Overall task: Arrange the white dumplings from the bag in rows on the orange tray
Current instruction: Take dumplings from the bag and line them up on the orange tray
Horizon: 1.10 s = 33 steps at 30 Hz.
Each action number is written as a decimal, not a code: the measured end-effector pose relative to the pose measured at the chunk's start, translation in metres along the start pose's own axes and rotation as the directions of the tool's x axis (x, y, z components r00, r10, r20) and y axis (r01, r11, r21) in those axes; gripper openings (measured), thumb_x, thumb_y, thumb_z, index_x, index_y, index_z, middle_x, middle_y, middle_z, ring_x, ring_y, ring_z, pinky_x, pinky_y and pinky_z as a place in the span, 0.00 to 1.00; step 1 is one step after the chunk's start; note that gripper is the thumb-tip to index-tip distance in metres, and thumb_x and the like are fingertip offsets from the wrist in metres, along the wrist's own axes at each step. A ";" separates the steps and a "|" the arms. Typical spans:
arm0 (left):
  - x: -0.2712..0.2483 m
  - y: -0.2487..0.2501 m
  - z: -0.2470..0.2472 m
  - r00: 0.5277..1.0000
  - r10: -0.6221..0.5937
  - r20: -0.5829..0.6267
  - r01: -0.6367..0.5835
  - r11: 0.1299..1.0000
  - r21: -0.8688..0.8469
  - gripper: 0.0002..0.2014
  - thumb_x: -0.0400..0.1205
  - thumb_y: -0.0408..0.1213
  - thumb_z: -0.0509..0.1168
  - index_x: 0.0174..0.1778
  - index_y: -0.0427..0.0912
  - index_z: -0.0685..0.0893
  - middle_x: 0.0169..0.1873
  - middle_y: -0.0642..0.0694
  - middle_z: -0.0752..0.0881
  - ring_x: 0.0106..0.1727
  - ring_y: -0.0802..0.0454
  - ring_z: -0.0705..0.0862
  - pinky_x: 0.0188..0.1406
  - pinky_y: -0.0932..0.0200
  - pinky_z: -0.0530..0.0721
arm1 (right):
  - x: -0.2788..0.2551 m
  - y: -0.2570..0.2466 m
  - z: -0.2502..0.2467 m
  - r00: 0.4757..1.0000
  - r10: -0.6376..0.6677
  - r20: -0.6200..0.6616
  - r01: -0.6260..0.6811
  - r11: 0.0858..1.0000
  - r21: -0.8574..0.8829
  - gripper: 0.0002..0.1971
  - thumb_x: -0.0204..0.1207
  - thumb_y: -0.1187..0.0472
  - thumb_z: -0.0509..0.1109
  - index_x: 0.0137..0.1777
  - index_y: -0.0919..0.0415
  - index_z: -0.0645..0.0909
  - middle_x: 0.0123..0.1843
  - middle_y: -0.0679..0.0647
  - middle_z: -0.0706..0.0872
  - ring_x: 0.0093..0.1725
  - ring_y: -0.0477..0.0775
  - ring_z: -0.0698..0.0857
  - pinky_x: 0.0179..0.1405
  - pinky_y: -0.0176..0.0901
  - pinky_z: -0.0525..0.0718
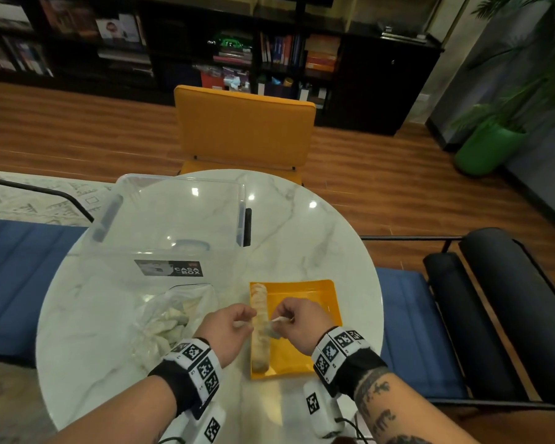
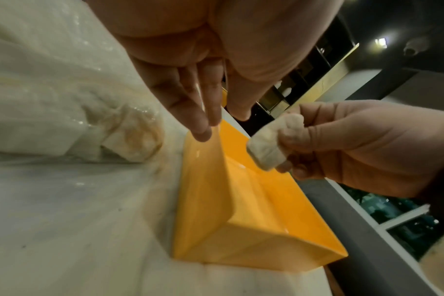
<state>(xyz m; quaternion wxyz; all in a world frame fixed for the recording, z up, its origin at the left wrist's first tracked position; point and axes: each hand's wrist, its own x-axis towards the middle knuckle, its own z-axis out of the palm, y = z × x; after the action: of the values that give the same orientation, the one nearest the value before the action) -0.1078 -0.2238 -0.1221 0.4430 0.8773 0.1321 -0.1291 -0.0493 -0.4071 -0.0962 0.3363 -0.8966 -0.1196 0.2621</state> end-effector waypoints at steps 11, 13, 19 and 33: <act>0.003 0.001 0.010 0.999 -0.018 0.042 0.008 0.973 0.232 0.24 0.79 0.41 0.70 0.71 0.60 0.77 0.70 0.55 0.81 0.71 0.55 0.78 0.71 0.62 0.75 | 0.011 0.003 0.046 0.949 0.075 0.307 0.068 0.899 -0.433 0.08 0.76 0.61 0.69 0.53 0.51 0.84 0.53 0.55 0.88 0.51 0.58 0.87 0.53 0.53 0.89; 0.003 0.001 0.011 0.999 -0.020 0.032 0.012 0.971 0.237 0.24 0.79 0.41 0.71 0.71 0.60 0.77 0.70 0.56 0.81 0.71 0.55 0.78 0.70 0.62 0.75 | 0.015 0.004 0.049 0.951 0.087 0.298 0.063 0.886 -0.460 0.09 0.76 0.62 0.69 0.54 0.53 0.85 0.54 0.56 0.88 0.52 0.60 0.87 0.53 0.53 0.88; 0.002 -0.002 0.011 1.000 -0.009 0.021 0.003 0.971 0.237 0.24 0.79 0.42 0.71 0.71 0.60 0.77 0.69 0.57 0.81 0.71 0.55 0.78 0.69 0.63 0.75 | 0.022 0.012 0.056 0.957 0.130 0.259 0.004 0.888 -0.459 0.08 0.75 0.62 0.69 0.50 0.50 0.85 0.53 0.56 0.88 0.52 0.59 0.87 0.53 0.50 0.88; 0.002 -0.007 0.013 0.999 -0.032 0.038 0.022 0.971 0.240 0.24 0.79 0.44 0.70 0.71 0.64 0.76 0.68 0.55 0.83 0.66 0.54 0.82 0.65 0.60 0.80 | -0.006 0.019 0.036 0.989 0.139 0.044 -0.119 0.943 -0.312 0.16 0.74 0.47 0.75 0.56 0.50 0.77 0.53 0.50 0.84 0.51 0.54 0.84 0.49 0.46 0.83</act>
<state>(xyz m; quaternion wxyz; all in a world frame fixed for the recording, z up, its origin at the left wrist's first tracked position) -0.1096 -0.2296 -0.1354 0.3349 0.9195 0.1183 -0.1683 -0.0731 -0.4042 -0.1299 0.1701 -0.9350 -0.1109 0.2908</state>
